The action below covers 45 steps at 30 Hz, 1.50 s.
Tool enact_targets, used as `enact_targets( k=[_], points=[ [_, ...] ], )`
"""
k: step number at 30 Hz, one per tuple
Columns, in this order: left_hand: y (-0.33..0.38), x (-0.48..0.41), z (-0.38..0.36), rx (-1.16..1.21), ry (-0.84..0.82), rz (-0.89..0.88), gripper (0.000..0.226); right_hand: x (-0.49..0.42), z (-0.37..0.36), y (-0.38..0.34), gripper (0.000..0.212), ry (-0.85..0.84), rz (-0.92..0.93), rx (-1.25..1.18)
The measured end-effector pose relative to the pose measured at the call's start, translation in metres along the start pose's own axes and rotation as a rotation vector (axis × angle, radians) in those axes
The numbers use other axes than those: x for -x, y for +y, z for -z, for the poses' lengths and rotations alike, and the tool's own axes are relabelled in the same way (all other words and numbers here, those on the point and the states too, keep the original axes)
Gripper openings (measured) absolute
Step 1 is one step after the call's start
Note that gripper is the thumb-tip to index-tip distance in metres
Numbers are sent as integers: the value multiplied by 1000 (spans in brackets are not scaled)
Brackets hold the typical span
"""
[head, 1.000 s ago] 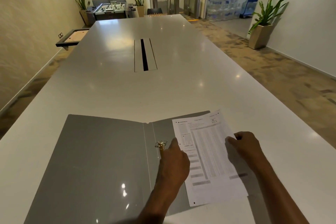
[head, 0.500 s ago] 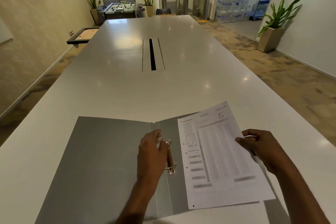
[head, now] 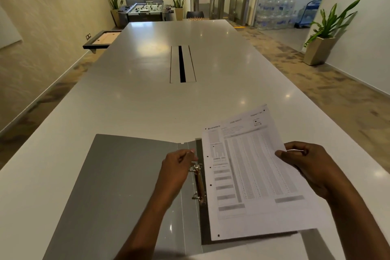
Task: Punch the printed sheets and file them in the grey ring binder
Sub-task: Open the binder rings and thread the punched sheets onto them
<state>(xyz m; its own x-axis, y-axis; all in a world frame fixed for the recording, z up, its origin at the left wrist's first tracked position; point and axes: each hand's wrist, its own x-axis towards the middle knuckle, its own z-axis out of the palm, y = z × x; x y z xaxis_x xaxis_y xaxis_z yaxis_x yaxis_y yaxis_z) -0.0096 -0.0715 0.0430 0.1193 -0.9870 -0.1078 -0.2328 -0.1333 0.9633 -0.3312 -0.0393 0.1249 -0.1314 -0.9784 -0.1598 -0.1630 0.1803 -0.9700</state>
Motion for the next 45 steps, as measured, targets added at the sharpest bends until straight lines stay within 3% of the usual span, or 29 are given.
enact_targets(
  k=[3,5,14,36,39,43,45],
  points=[
    [-1,-5,0,46,-98,54,24,-4,-13,4,16,1,11,5],
    [-4,-8,2,139,-138,114,13,-6,-20,6,7,11,4,36],
    [-10,-18,1,146,-60,152,9,-10,-34,4,3,50,23,161],
    [-20,-38,-7,91,-140,234,5,-13,-32,-6,6,97,35,301],
    [-20,-33,-6,72,-109,198,8,-13,-31,-5,6,100,40,299],
    [1,-11,1,-157,142,15,12,-13,-30,-8,8,95,40,269],
    [10,4,9,-176,85,16,9,-15,-32,-10,7,95,41,259]
  ],
)
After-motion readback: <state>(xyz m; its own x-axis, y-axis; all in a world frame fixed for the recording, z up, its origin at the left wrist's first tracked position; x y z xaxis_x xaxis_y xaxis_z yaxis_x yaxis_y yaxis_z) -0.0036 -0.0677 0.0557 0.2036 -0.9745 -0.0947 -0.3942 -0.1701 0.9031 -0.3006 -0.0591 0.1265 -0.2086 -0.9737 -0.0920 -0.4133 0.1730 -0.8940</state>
